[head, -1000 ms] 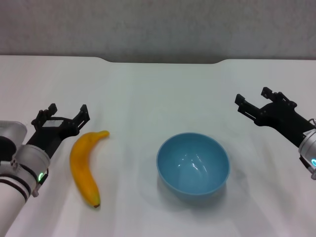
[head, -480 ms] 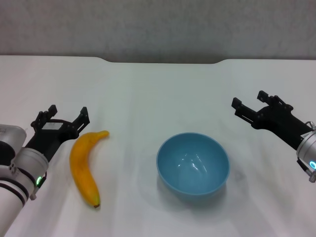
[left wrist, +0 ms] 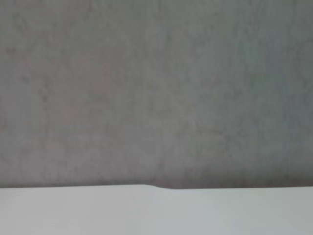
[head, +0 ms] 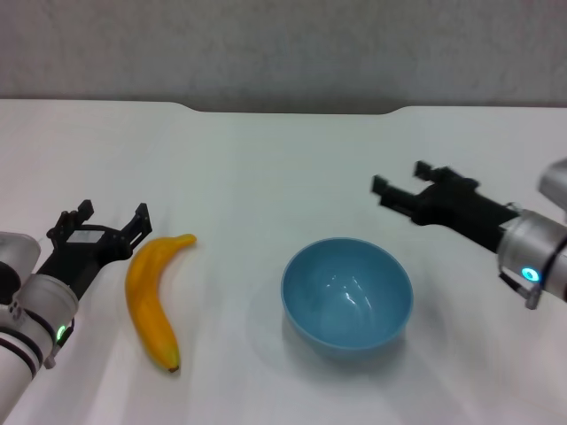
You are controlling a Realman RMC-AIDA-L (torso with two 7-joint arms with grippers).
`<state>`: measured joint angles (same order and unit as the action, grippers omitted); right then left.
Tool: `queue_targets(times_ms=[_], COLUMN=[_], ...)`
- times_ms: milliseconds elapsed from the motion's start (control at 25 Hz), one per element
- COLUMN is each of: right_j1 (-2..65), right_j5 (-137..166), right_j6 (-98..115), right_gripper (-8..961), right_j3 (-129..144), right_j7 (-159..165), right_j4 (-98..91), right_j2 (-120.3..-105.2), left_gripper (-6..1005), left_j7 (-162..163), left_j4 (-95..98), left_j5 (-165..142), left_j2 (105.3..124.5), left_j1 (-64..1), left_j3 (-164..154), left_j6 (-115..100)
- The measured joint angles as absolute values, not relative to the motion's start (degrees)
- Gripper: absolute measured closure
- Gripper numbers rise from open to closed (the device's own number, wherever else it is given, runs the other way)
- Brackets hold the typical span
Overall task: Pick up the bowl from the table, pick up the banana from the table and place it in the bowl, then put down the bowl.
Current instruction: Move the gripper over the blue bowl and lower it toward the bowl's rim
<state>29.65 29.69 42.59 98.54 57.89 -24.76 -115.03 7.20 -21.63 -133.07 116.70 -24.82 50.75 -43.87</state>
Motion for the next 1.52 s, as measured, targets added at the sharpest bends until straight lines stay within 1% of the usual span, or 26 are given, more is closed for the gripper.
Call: queue_targets(times_ms=[280,440,640,720,920,1360,1520], right_j1=[30.25,31.14,35.04,36.6,39.73,43.06,45.27], right_j5=[52.76,66.84,87.1,95.77,113.62,121.19,124.54], right_j6=[35.03,35.35,37.99,39.58,42.54,46.07,48.15], right_gripper=[66,69,69,68,67,69,72], right_j3=[98.22,97.47,94.84,92.98,89.21,89.12,89.14], right_j7=[80.02,94.76,114.53,121.43,133.6,141.95,145.88], right_j4=[-32.61,-36.02,-37.32,-37.33,-37.35,-35.38,-33.88], right_j2=[-114.78,-113.98,-113.5,-113.57,-114.6,-114.75,-114.86], left_gripper=[105,105,105,105,105,104,104], left_j7=[7.21,7.2,7.21,7.21,7.21,7.2,7.21], left_j4=[-21.53,-21.53,-21.34,-21.17,-21.12,-21.31,-21.29], left_j5=[-133.07,-133.07,-133.07,-133.06,-132.96,-132.91,-132.9], left_j2=[116.72,116.72,116.74,116.77,116.81,116.9,116.9], left_j1=[-24.8,-24.76,-24.72,-24.75,-24.94,-25.14,-25.25], left_j3=[50.91,51.1,51.15,51.19,51.19,51.15,51.15], left_j6=[-43.51,-43.5,-43.5,-43.5,-43.5,-43.51,-43.51])
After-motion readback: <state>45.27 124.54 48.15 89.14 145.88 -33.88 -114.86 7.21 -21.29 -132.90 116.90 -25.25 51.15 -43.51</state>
